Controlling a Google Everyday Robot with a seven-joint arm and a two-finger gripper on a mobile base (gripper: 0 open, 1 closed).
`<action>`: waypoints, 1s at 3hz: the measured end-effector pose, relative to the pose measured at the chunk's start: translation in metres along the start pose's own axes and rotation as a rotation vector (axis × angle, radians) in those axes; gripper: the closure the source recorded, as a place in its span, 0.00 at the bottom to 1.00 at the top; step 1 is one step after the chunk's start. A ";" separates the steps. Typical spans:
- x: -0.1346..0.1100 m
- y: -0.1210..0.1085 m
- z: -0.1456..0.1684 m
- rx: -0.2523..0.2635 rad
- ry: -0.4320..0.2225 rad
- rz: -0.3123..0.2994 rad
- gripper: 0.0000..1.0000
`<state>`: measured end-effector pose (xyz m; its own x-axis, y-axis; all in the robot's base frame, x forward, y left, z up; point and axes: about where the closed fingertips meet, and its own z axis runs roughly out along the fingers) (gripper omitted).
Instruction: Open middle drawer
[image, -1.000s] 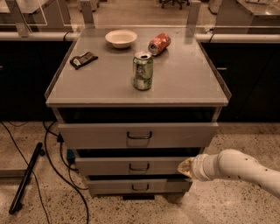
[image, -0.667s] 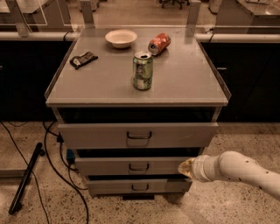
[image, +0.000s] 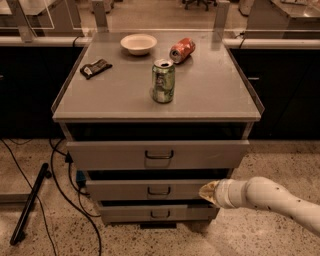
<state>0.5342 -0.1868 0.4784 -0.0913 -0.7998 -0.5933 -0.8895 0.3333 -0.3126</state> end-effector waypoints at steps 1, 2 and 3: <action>-0.004 -0.002 0.010 -0.004 -0.010 -0.019 0.63; -0.015 -0.007 0.029 -0.021 -0.013 -0.059 0.65; -0.015 -0.007 0.030 -0.021 -0.012 -0.060 0.65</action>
Offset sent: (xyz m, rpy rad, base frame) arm 0.0222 0.0219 -0.0076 -0.0116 -0.0268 0.0637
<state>0.5552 -0.1626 0.4673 -0.0322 -0.8118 -0.5830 -0.9022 0.2746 -0.3325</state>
